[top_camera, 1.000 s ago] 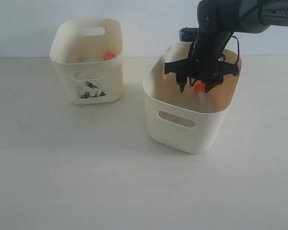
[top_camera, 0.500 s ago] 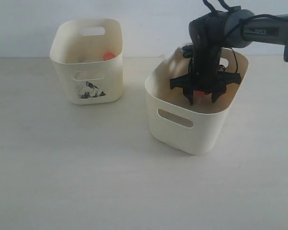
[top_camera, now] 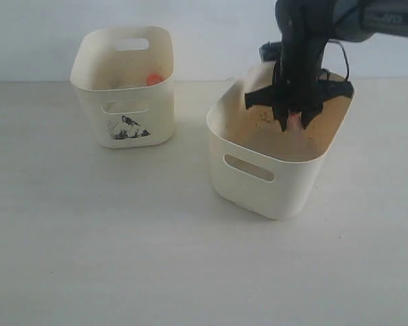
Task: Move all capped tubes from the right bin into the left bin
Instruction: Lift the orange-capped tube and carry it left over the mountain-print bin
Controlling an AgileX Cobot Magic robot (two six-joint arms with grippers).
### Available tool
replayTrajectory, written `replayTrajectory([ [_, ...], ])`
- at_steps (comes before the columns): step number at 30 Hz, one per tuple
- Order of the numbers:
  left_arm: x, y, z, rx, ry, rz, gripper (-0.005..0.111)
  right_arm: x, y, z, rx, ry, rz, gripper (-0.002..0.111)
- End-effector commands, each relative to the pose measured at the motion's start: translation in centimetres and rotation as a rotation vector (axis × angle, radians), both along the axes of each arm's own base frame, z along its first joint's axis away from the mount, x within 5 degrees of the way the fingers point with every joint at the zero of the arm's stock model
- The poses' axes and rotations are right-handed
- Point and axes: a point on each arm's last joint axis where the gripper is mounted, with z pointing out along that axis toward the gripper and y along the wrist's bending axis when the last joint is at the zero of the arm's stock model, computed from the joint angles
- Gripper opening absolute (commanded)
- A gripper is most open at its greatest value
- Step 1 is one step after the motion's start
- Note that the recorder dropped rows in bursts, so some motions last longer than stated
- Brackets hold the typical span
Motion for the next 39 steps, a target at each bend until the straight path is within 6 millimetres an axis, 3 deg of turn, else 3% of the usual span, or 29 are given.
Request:
replayTrajectory([
  [1,0.0,0.0,0.2,-0.017,-0.012,-0.001,0.004,-1.6,0.0,7.1,0.087,-0.122,0.056,0.000],
  [7,0.0,0.0,0.2,-0.017,-0.012,-0.001,0.004,-2.8,3.0,14.5,0.441,-0.441,0.312,0.000],
  [12,0.0,0.0,0.2,-0.017,-0.012,-0.001,0.004,-2.9,5.8,16.6,0.687,-0.613,0.510,0.000],
  [22,0.0,0.0,0.2,-0.017,-0.012,-0.001,0.004,-3.0,10.5,15.2,0.699,-0.678,0.609,0.000],
  [28,0.0,0.0,0.2,-0.017,-0.012,-0.001,0.004,-4.7,15.0,14.9,0.576,-0.778,0.871,0.000],
  [32,0.0,0.0,0.2,-0.017,-0.012,-0.001,0.004,-5.9,17.5,14.9,0.564,-0.820,0.904,0.000],
  [35,0.0,0.0,0.2,-0.017,-0.012,-0.001,0.004,-6.1,18.5,14.9,0.567,-0.850,0.882,0.000],
  [39,0.0,0.0,0.2,-0.017,-0.012,-0.001,0.004,-6.6,18.3,14.6,0.623,-0.735,0.797,0.000],
])
